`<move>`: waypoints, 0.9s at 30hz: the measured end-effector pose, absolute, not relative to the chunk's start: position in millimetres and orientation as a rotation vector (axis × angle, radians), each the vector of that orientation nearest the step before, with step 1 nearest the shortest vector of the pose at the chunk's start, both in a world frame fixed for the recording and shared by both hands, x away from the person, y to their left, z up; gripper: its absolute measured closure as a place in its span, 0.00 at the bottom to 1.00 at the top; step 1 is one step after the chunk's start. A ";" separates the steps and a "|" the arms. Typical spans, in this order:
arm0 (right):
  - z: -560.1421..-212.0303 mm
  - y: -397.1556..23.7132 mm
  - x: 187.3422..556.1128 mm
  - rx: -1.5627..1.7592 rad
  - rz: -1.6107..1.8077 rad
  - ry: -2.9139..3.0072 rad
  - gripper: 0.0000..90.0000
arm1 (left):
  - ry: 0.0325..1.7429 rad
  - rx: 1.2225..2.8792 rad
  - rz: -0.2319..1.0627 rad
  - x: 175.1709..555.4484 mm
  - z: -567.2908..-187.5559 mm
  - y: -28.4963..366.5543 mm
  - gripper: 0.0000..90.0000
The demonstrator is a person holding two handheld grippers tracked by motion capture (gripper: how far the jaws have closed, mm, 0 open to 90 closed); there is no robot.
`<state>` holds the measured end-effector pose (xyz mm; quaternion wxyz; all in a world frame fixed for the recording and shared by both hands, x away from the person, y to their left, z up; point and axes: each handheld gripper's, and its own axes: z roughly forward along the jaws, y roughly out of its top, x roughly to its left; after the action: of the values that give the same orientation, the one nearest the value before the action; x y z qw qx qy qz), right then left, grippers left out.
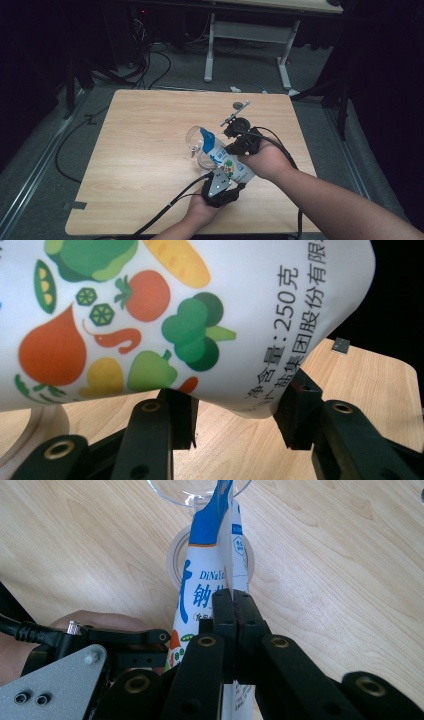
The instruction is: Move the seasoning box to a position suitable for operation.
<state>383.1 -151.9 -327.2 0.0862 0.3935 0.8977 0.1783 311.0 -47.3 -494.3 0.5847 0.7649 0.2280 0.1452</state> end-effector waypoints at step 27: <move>-324.9 -145.0 388.0 1.144 0.527 2.679 1.00 | 0.551 1.761 0.331 314.6 -492.0 -46.5 0.64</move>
<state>388.0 -145.0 -324.9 0.0907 0.3850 0.9012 0.1772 314.6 -46.5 -492.0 0.5918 0.7572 0.2370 0.1425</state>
